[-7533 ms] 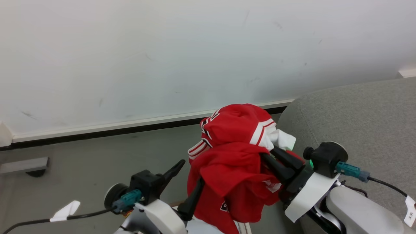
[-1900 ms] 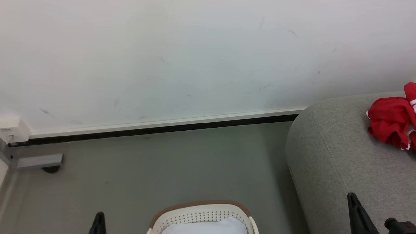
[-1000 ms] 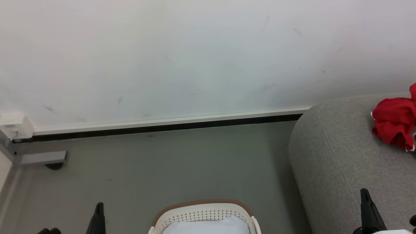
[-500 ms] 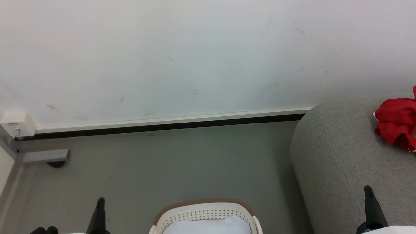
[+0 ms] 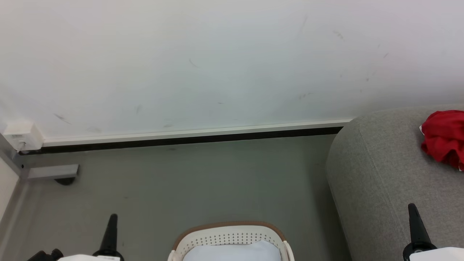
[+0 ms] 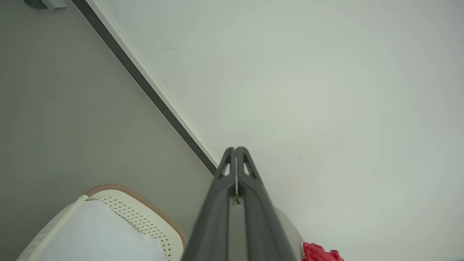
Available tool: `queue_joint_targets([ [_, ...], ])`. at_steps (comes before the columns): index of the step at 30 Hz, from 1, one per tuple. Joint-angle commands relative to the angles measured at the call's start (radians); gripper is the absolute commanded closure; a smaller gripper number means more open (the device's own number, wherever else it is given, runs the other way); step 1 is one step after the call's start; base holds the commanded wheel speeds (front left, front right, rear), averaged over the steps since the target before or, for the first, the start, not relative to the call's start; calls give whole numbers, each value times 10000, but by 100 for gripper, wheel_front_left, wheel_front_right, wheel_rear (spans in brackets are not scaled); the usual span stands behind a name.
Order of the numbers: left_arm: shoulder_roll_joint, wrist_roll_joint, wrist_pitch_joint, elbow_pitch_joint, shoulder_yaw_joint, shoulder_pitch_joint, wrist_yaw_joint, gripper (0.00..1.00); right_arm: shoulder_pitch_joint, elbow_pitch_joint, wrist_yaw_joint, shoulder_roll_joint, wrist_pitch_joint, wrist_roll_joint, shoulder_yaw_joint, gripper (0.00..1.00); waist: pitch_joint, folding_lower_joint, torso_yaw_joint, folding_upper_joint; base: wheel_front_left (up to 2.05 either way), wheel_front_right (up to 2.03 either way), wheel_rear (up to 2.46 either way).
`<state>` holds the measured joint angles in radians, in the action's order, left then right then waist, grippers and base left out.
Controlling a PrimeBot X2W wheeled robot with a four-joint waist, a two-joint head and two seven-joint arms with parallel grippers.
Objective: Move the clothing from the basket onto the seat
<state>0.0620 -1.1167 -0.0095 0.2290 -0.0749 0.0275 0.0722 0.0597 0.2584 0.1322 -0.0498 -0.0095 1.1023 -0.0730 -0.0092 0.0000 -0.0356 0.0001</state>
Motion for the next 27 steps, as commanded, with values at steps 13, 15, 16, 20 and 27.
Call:
queue_joint_targets([
  [13, -14, -1528, 364, 13, -152, 382, 228, 100, 293, -135, -18, -18, 367, 1527, -158, 100, 27, 0, 83, -1, 0, 0, 0],
  [15, -16, -1600, 389, 17, -160, 392, 239, 100, 295, -137, -18, -18, 381, 1619, -167, 100, 29, 0, 89, -1, 0, 0, 0],
  [16, -19, -1694, 422, 22, -168, 407, 244, 100, 298, -137, -18, -18, 415, 1724, -174, 100, 31, 0, 95, -1, 0, 0, 0],
  [20, -28, -2082, 516, 40, -198, 463, 293, 100, 329, -140, -19, -17, 511, 2092, -197, 100, 39, 0, 119, -1, 0, 0, 0],
  [27, -43, -2691, 668, 65, -250, 563, 352, 100, 391, -146, -20, -17, 664, 2711, -245, 100, 53, 0, 161, -1, 0, 0, 0],
])
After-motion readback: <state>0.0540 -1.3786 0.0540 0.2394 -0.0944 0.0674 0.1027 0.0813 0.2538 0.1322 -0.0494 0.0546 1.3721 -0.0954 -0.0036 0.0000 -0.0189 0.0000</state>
